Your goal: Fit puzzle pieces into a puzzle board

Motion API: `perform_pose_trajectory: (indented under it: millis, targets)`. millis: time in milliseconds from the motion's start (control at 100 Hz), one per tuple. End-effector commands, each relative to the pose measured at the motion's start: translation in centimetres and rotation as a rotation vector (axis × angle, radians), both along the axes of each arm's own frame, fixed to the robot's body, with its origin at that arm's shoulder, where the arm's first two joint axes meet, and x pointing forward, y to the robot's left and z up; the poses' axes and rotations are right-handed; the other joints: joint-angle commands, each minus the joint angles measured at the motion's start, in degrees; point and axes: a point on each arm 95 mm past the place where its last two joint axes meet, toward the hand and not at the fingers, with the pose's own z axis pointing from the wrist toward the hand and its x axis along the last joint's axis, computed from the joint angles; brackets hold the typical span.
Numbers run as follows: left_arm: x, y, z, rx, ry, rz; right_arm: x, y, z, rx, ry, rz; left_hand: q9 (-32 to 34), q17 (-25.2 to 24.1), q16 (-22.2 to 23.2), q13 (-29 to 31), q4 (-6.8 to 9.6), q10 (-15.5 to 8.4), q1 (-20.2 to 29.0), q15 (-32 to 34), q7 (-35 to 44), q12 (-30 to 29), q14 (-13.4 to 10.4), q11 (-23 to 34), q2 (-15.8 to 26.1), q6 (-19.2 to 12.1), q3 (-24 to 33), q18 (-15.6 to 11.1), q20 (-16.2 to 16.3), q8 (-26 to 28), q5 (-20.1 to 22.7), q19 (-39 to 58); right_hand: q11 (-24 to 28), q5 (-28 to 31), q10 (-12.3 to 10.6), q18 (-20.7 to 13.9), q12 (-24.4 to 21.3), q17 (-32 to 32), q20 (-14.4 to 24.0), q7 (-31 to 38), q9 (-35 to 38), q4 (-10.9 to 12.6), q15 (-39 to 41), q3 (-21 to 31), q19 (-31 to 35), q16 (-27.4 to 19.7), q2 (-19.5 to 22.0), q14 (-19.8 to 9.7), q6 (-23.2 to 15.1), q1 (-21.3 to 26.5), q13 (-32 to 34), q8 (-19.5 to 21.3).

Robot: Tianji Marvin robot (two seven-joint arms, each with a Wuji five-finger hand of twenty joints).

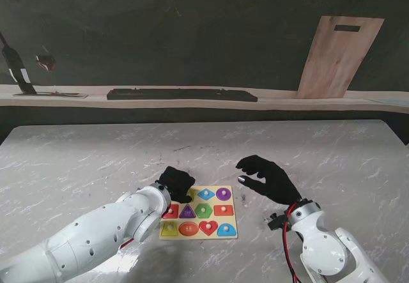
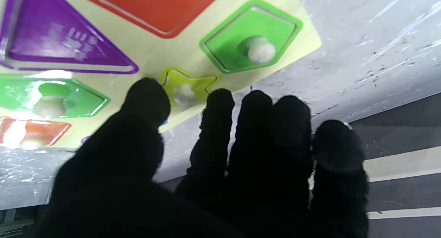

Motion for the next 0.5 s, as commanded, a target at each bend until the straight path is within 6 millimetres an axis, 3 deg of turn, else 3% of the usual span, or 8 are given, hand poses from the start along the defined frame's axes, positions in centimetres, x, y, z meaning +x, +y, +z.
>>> perform_pose_trajectory:
  millis: [0,170,330,360,490]
  targets:
    - [-0.1,0.2,0.0,0.0,0.0,0.001,-0.3,0.3,0.0,0.005,0.001,0.008,-1.4,-0.5,0.9,-0.5,0.92,0.9,-2.4,-0.5,-1.2,0.0,-2.6,0.3,1.5,1.5,-1.6,2.2,0.5,1.6,-1.3,0.0,0.4,1.5,-1.2,-0.7,0.6,-0.7,0.6,1.0,1.3,0.8,0.8,-0.8,0.9,0.3,1.4,-1.2,-0.8,1.9,0.2,0.4]
    - [-0.1,0.4,0.1,-0.004,-0.013,0.006,-0.3,0.3,0.0,0.006,0.001,0.01,-2.4,-0.8,0.9,-0.9,1.37,0.9,-4.6,-0.7,-3.4,0.1,-2.6,0.1,2.7,1.9,-3.0,2.2,0.5,2.3,-2.8,-0.2,0.4,1.6,-1.2,-0.7,0.6,-0.7,0.6,1.0,1.3,0.8,0.8,-0.8,0.9,0.3,1.4,-1.2,-0.8,1.9,0.2,0.4]
    - [-0.1,0.6,0.6,-0.031,-0.043,0.01,-0.3,0.4,0.0,0.008,0.001,0.011,-4.3,-1.3,0.9,-1.7,1.93,1.0,-3.6,-1.4,-10.3,0.0,-2.4,-0.8,6.5,2.2,-11.9,1.8,0.5,1.6,-4.6,-0.6,0.4,1.6,-1.1,-0.8,0.6,-0.7,0.6,1.0,1.2,0.8,0.8,-0.8,0.9,0.3,1.4,-1.3,-0.8,1.8,0.2,0.4]
    - [-0.1,0.7,0.8,-0.042,-0.046,0.015,-0.3,0.4,0.0,0.008,0.001,0.011,-5.0,-1.6,1.1,-2.0,2.35,1.1,-1.5,-1.7,-11.1,-0.3,-2.5,-1.2,8.3,2.3,-17.4,1.7,0.4,0.5,-5.2,-0.8,0.4,1.7,-1.2,-0.8,0.6,-0.7,0.6,1.0,1.3,0.8,0.8,-0.8,0.9,0.3,1.4,-1.2,-0.7,1.8,0.2,0.4]
    - [-0.3,0.9,1.5,-0.099,-0.052,0.021,-0.3,0.4,0.0,0.01,0.002,0.013,-7.8,-4.5,1.1,-4.9,2.61,1.0,-0.9,-3.2,-15.0,-1.2,-2.2,-3.0,9.7,2.0,-19.5,1.4,-0.1,-1.6,-7.3,-2.9,0.4,1.6,-1.2,-0.7,0.6,-0.7,0.6,1.0,1.4,0.8,0.8,-0.8,0.9,0.3,1.4,-1.2,-0.8,1.8,0.2,0.4]
